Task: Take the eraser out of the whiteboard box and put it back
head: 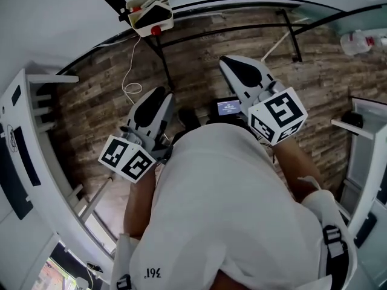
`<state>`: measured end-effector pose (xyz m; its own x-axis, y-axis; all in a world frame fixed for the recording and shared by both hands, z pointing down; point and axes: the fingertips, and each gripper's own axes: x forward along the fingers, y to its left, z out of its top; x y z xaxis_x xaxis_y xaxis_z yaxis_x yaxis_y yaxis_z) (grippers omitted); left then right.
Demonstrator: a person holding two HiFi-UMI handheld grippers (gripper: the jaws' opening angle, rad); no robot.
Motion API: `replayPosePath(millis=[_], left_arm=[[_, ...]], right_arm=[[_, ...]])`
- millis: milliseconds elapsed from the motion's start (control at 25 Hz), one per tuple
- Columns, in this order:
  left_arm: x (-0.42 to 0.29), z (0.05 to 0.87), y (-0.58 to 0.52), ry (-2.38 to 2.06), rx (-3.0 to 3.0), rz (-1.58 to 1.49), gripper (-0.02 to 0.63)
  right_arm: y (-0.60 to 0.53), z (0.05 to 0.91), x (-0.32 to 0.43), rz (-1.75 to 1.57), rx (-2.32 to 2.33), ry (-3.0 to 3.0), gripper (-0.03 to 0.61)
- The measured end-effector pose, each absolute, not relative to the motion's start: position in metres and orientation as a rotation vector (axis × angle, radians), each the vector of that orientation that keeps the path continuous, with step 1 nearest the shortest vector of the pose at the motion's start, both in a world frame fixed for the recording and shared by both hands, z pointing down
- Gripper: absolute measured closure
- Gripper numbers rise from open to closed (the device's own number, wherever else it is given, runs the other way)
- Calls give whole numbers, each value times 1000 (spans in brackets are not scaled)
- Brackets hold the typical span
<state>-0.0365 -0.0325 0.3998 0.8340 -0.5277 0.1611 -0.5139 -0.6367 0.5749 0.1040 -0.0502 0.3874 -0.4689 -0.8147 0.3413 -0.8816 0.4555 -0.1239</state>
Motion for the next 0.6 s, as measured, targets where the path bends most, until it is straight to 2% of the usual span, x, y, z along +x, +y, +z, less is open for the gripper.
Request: replayPosePath(millis=[600], left_arm=[[-8,408,-31,-746,2371,21,489]], right_arm=[[-53,396,130,447,1474,-2474,554]])
